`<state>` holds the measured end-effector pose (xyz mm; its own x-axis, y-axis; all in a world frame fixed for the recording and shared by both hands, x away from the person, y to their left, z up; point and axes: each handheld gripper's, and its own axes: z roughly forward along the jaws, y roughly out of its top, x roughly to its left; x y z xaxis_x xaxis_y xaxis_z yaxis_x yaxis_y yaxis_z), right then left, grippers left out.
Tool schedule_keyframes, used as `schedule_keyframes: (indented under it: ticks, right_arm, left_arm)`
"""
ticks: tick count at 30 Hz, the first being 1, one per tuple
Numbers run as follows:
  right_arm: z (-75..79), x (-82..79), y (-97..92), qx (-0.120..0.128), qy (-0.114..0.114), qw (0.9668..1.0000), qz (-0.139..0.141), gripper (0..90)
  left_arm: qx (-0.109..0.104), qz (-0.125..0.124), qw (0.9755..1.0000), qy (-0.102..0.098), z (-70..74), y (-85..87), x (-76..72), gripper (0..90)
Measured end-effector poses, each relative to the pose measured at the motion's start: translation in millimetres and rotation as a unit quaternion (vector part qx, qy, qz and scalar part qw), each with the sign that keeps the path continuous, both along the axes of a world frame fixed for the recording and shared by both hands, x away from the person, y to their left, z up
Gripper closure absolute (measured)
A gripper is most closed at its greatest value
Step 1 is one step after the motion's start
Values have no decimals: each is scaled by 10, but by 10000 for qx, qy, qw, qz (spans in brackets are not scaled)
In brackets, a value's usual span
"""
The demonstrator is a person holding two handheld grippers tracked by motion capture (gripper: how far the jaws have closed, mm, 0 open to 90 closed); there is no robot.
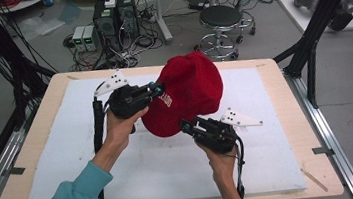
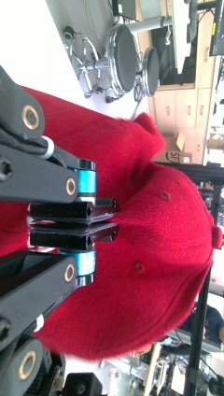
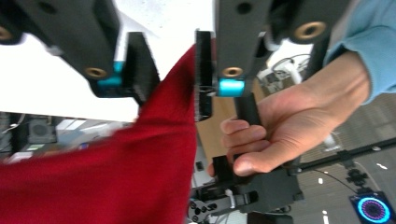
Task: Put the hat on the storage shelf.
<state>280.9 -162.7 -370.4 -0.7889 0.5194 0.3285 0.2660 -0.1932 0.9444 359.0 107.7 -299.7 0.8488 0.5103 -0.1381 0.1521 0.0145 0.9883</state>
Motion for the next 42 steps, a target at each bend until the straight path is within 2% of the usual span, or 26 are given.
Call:
schedule_keyframes:
  ticks: [2,4,11,20,22,24,26,28,29,30,33,35,36,39,41,42]
  right_arm:
    - [-3,4,1,57,16,9999,93,817]
    - [6,-5,15,3,-74,9998,194,846]
    - [35,-11,31,-110,-101,9995,271,857]
    - [89,-29,47,-526,-255,9981,185,860]
    - [102,-28,56,-682,-281,9972,119,861]
    - [112,-19,55,-737,-298,9968,53,861]
    - [131,-4,40,-766,-328,9965,-7,861]
    - [161,6,23,-838,-391,9957,-79,860]
    - [183,10,14,-889,-403,9952,-120,860]
    - [203,17,5,-944,-430,9945,-157,860]
    - [253,48,-29,-1061,-480,9928,-287,860]
    - [283,73,-56,-1226,-534,9901,-432,860]
    - [283,73,-56,-1226,-534,9901,-432,860]
    - [299,104,-94,-1355,-540,9878,-537,860]
    - [305,134,-130,-1426,-560,9861,-638,860]
    - [307,147,-141,-1459,-564,9852,-697,860]
  left_arm:
    - [15,-17,10000,-11,-5,-8,3,869]
    - [23,-28,10000,-11,-10,-14,7,868]
    - [95,-58,9999,-34,-27,-8,19,865]
    - [228,-90,9997,-90,-43,19,40,810]
    - [260,-35,9996,-49,-45,33,47,725]
    - [349,104,9993,54,-60,60,68,561]
    - [408,162,9989,162,-87,99,84,460]
    - [456,54,9985,293,-127,154,102,358]
    - [526,44,9979,365,-151,177,106,254]
    - [630,58,9971,423,-173,198,103,223]
    - [830,102,9956,429,-240,275,65,168]
    - [1041,122,9939,355,-279,323,25,157]
    - [1144,122,9928,333,-307,351,-2,157]
    - [1484,110,9884,298,-423,451,-89,156]
    - [1628,141,9860,339,-496,547,-133,156]
    - [1653,197,9856,302,-536,600,-154,156]
